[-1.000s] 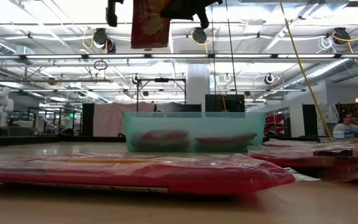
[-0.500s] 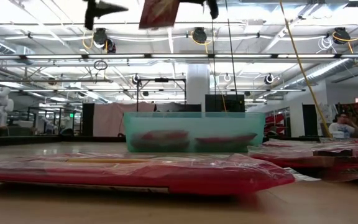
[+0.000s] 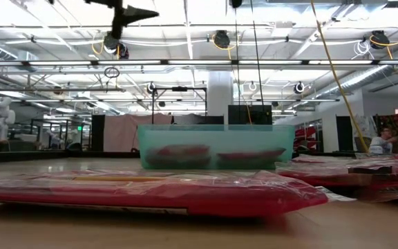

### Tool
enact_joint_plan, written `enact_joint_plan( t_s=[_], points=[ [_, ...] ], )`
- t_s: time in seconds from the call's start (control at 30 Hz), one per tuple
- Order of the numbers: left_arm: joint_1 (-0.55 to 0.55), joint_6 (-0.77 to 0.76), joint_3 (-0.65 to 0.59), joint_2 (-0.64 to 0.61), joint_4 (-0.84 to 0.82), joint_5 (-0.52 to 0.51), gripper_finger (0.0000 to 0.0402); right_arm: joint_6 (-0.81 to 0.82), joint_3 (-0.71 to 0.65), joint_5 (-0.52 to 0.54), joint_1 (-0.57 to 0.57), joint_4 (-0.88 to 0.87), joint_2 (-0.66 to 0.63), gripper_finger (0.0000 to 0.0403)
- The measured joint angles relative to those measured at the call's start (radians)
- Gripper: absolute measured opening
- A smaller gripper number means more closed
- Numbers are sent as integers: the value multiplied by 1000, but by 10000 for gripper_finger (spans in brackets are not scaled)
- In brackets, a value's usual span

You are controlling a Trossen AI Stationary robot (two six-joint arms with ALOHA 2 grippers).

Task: Sort popcorn bags into baskets
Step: Put the red popcorn bag into the green bin

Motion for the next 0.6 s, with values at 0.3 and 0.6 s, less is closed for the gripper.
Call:
enact_joint_plan(
  t_s=[0.3,0.6],
  points=[
    [36,10,-1,143,435,139,249,92,-116,-52,1,295,-1,5],
    [42,75,-1,185,591,156,167,211,-301,-45,-7,649,-1,6]
  ],
)
